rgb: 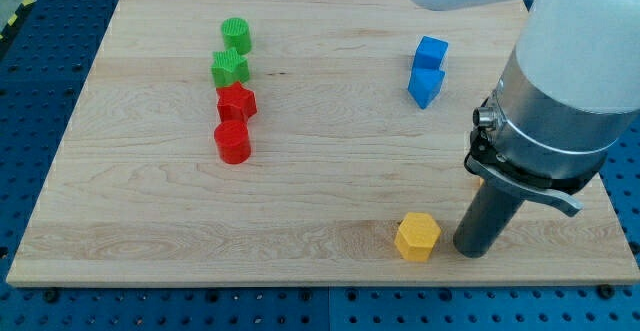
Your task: Move the hexagon to the bottom center
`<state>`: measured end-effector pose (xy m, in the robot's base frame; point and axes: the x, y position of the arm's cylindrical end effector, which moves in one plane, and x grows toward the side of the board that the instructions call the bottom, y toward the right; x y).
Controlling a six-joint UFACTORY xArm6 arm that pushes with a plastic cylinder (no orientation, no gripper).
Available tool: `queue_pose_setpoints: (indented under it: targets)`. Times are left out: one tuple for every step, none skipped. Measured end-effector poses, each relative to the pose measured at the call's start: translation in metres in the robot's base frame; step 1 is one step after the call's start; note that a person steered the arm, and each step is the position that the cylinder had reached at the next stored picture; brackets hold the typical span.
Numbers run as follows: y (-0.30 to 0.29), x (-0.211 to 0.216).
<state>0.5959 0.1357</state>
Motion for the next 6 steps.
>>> queue_pose_setpoints:
  targets:
    - [-0.022, -0.005]
    - [-0.054, -0.007]
    - [-0.069, -0.007]
    - [-0.041, -0.007]
    - [0.01, -0.007]
    - [0.073, -0.007]
